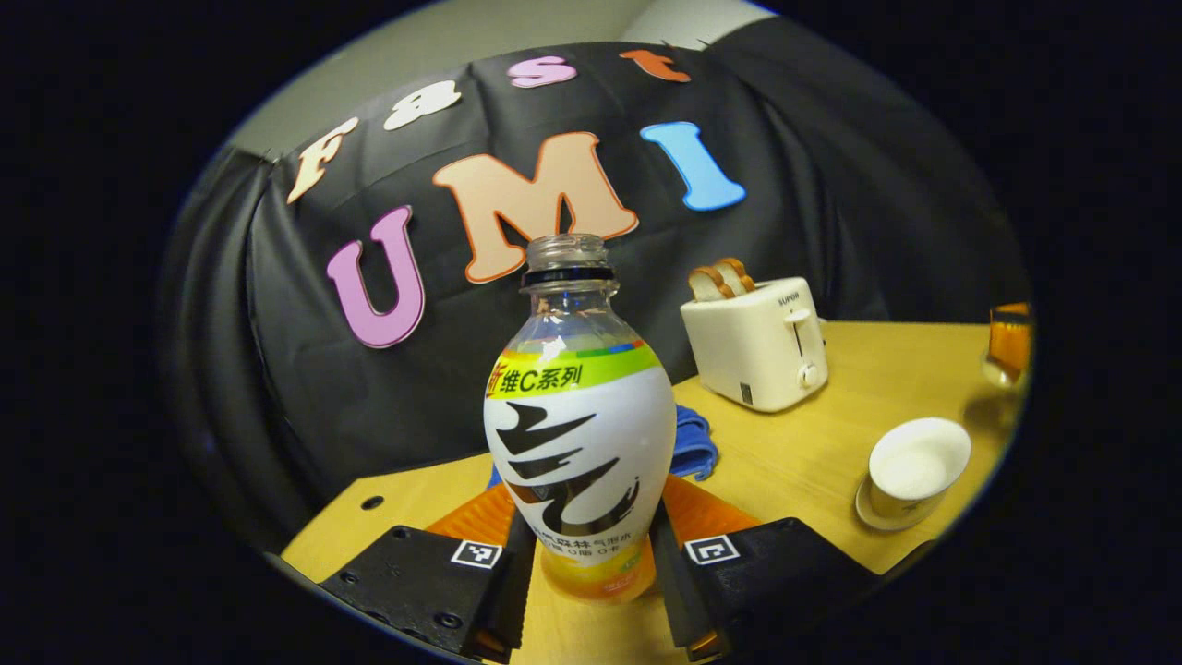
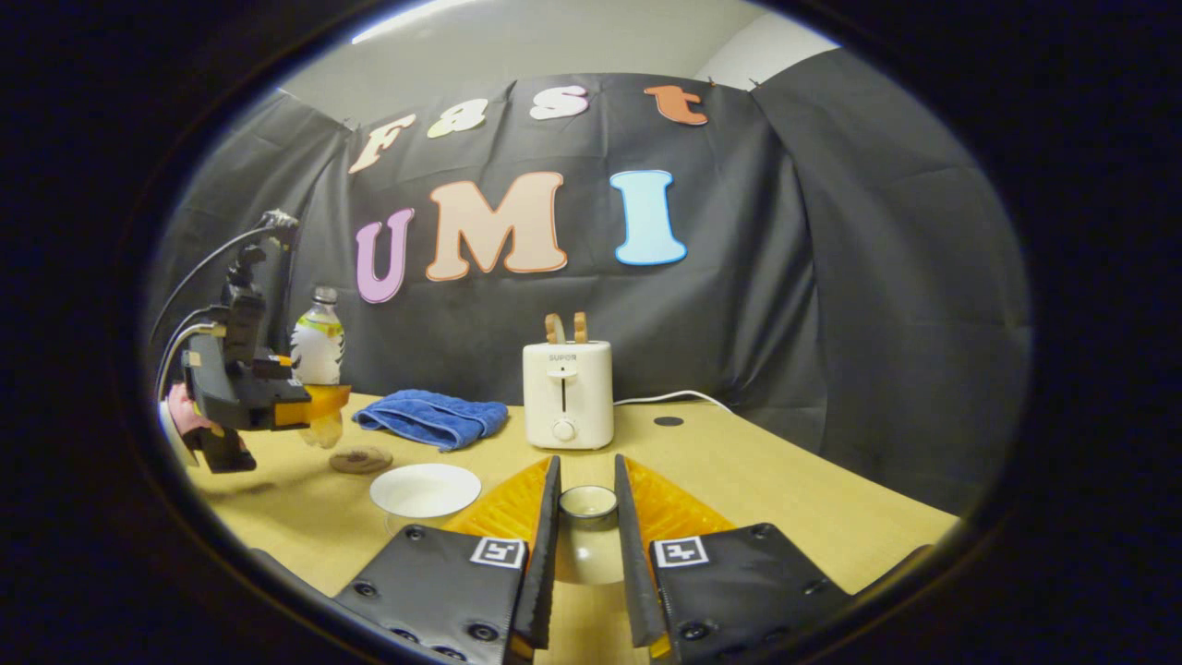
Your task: Open the teacup lid with one hand, grasp the water bottle and pour water into the teacup with the other hand; after pouring, place the water bottle on the coaster and then close the teacup lid.
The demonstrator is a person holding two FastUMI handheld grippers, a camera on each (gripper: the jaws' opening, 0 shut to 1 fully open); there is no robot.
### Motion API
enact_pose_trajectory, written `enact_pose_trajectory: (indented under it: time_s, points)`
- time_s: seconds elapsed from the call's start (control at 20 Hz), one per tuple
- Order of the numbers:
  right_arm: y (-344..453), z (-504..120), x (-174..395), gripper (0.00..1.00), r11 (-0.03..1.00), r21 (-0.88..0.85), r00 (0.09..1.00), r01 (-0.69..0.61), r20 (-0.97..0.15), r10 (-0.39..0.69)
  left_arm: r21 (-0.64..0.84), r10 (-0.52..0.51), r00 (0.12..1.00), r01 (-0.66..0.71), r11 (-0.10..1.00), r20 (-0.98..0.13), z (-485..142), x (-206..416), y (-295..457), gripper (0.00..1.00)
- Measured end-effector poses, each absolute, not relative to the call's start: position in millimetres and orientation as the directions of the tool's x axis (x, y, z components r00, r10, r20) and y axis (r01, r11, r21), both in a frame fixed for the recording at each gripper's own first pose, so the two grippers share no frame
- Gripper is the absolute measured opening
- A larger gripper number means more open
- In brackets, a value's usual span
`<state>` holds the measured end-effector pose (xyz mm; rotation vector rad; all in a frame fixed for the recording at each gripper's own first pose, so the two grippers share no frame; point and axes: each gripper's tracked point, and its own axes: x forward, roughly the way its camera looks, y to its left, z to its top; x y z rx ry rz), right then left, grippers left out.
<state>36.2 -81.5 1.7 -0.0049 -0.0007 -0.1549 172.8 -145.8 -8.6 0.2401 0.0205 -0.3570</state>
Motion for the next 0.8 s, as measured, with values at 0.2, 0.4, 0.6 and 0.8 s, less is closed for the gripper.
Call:
enact_pose_trajectory:
  time_s: [0.2, 0.4, 0.6, 0.8]
  points:
    - [-81.5, 1.3, 36.7, 0.37, 0.988, -0.005, 0.988, 0.155, 0.002, -0.155, 0.028, -0.354, 0.934, 0.355, 0.934, -0.042, -11.1, 176.8, -152.4, 0.56]
    - [-81.9, 1.2, 37.5, 0.36, 0.988, -0.005, 0.988, 0.155, 0.001, -0.155, -0.011, -0.354, 0.934, 0.354, 0.935, -0.051, -15.2, 180.4, -156.1, 0.56]
    - [-81.7, 1.1, 36.8, 0.36, 0.988, -0.005, 0.988, 0.156, 0.002, -0.156, -0.010, -0.351, 0.934, 0.351, 0.936, -0.067, -24.8, 185.8, -159.8, 0.57]
    - [-81.8, 0.9, 37.5, 0.36, 0.988, -0.005, 0.988, 0.155, 0.002, -0.155, -0.017, -0.339, 0.939, 0.339, 0.941, -0.061, -26.6, 189.9, -161.9, 0.60]
